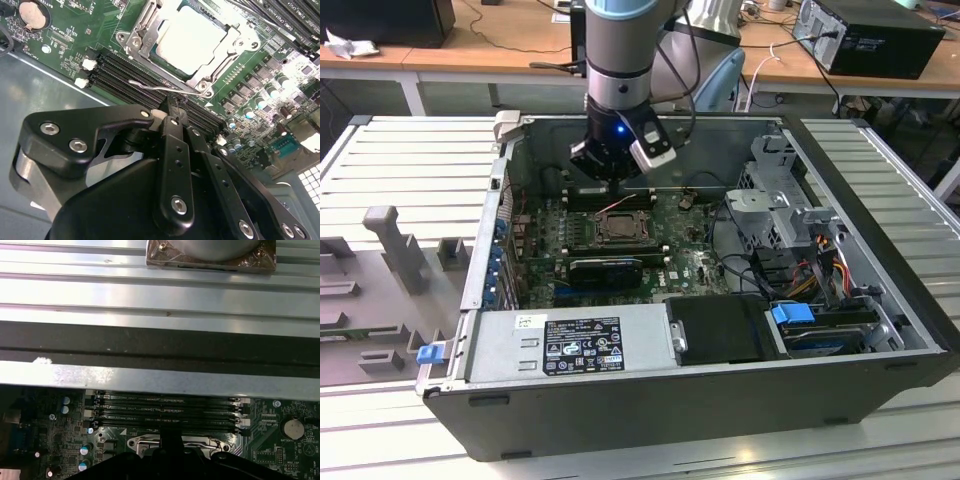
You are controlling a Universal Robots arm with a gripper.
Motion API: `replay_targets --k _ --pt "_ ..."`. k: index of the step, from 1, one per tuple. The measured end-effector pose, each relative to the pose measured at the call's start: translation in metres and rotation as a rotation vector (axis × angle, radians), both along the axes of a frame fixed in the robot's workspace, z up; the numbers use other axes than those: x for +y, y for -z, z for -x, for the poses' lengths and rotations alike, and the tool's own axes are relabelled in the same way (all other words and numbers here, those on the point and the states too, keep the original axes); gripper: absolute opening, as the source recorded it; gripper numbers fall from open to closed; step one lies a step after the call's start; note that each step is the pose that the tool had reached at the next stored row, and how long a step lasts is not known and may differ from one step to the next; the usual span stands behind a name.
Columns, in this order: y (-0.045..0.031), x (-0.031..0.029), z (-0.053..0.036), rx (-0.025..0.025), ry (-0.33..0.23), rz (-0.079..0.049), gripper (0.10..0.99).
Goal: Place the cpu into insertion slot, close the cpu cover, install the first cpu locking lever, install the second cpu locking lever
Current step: 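Install the first cpu locking lever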
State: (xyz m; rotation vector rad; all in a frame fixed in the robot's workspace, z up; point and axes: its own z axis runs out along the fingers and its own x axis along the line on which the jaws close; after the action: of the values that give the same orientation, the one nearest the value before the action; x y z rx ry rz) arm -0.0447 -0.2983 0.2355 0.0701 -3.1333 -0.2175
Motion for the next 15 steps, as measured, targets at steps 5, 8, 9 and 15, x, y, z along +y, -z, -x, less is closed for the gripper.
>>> replay_targets --k 5,8,9,15 --pt "0.0017 0.0003 -0.002 -0.0001 -0.002 0.0 0.106" --pt "0.0037 0.0028 -0.0042 -0.0006 -0.005 0.0 0.106" --pt "0.0048 0.0043 -0.0045 -0.0006 -0.005 0.0 0.106" --pt "0.0106 0.0074 -0.0079 -0.0018 -0.009 0.002 0.106"
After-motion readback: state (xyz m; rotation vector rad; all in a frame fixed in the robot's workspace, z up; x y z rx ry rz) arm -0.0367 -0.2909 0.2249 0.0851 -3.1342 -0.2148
